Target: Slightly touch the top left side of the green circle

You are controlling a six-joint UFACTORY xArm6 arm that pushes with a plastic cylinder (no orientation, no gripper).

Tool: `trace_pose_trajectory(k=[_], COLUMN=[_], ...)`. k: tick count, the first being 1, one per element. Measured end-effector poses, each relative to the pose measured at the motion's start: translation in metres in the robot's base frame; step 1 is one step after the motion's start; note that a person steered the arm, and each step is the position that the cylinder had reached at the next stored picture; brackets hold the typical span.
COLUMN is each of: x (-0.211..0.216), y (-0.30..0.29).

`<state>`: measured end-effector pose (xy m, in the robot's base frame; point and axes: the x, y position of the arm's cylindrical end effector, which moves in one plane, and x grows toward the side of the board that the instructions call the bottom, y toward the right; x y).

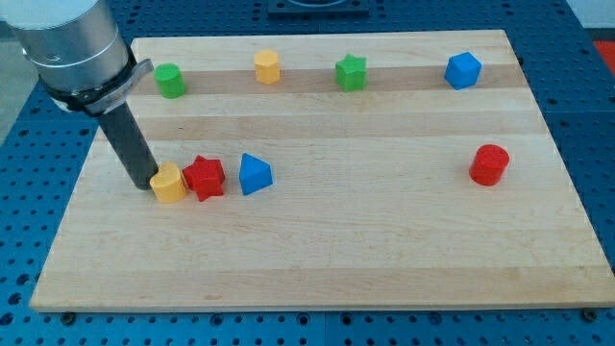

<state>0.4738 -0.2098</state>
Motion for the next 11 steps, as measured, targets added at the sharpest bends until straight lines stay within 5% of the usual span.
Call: trace_pose_trajectory(k=[2, 7, 11], x=[-0.006, -0.224, -0.097], y=[0.000, -0.053, -0.047])
